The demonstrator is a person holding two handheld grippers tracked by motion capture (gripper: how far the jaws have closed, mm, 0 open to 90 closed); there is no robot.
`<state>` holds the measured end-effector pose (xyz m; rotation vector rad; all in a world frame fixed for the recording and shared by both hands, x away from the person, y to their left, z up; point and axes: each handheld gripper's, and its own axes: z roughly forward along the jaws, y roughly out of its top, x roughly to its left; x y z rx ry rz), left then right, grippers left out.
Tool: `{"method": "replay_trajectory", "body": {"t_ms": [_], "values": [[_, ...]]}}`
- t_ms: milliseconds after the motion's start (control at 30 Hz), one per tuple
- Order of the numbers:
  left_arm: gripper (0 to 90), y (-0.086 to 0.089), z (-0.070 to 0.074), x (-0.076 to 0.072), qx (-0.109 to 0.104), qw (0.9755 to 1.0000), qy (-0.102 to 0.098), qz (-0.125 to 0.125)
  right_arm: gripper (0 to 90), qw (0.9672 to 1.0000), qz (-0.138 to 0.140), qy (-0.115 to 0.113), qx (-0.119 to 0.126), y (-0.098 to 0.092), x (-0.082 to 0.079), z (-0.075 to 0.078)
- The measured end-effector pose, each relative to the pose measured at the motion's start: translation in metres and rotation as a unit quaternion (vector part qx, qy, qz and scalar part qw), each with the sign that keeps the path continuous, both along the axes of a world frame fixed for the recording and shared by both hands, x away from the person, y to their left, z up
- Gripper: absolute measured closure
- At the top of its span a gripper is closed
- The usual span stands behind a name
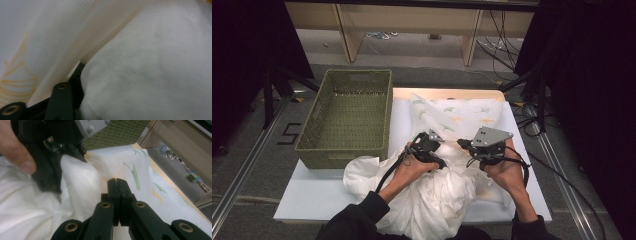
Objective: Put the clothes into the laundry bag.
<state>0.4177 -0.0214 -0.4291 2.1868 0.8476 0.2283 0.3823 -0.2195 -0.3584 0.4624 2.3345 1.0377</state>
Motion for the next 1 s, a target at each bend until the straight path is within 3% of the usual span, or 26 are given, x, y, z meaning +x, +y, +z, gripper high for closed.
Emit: {"method": "replay_trajectory", "body": {"t_ms": [167, 200, 300, 333, 467, 500, 567, 633, 700, 767, 800, 833, 867, 967, 1000], "values": [[26.2, 0.005, 0.011, -0.008, -0.002, 0.9997, -0.011, -0.019, 90.0, 0.9999, -0.006, 0.008, 0.000, -0.001, 0.000, -0.002], [23.3, 0.011, 0.019, -0.017, 0.002, 0.9994, -0.024, -0.023, 90.0, 1.0000, -0.004, 0.005, 0.003, -0.003, 0.001, -0.001], [19.3, 0.019, 0.026, -0.025, -0.001, 0.9990, -0.033, -0.030, 90.0, 1.0000, -0.006, 0.007, 0.004, -0.004, 0.002, -0.001], [18.9, 0.025, 0.032, -0.033, 0.002, 0.9981, -0.046, -0.041, 90.0, 1.0000, -0.006, 0.006, 0.004, -0.004, 0.001, -0.001], [19.0, 0.030, 0.040, -0.046, -0.004, 0.9957, -0.065, -0.066, 90.0, 1.0000, -0.004, 0.005, 0.004, -0.003, 0.001, -0.001], [22.7, 0.030, 0.040, -0.046, -0.004, 0.9957, -0.065, -0.066, 90.0, 1.0000, -0.004, 0.005, 0.004, -0.003, 0.001, -0.001], [41.0, 0.024, 0.038, -0.046, 0.010, 0.9935, -0.074, -0.086, 90.0, 1.0000, -0.005, 0.005, 0.004, -0.003, 0.001, -0.001], [62.5, 0.018, 0.033, -0.044, 0.015, 0.9926, -0.083, -0.087, 90.0, 1.0000, -0.002, 0.002, 0.004, -0.002, 0.000, 0.000], [72.1, 0.010, 0.030, -0.042, 0.000, 0.9931, -0.082, -0.084, 90.0, 1.0000, -0.002, 0.003, 0.005, -0.002, -0.001, 0.002], [77.1, 0.007, 0.029, -0.039, -0.008, 0.9933, -0.079, -0.084, 90.0, 1.0000, -0.002, 0.001, 0.006, -0.002, -0.002, 0.002], [78.7, -0.001, 0.030, -0.030, -0.014, 0.9954, -0.076, -0.057, 90.0, 0.9999, -0.001, -0.003, 0.014, -0.002, -0.004, 0.007], [79.5, -0.001, 0.030, -0.030, -0.014, 0.9954, -0.076, -0.057, 90.0, 0.9999, 0.000, -0.004, 0.016, -0.002, -0.006, 0.009], [80.3, -0.004, 0.033, -0.020, -0.009, 0.9952, -0.092, -0.033, 90.0, 0.9998, -0.001, -0.008, 0.015, -0.002, -0.008, 0.011], [80.8, -0.005, 0.038, 0.000, -0.025, 0.9955, -0.090, 0.014, 90.0, 0.9998, 0.002, -0.012, 0.016, -0.002, -0.011, 0.016], [80.4, -0.005, 0.038, 0.000, -0.025, 0.9955, -0.090, 0.014, 90.0, 0.9998, 0.002, -0.012, 0.016, -0.002, -0.011, 0.016]]}}
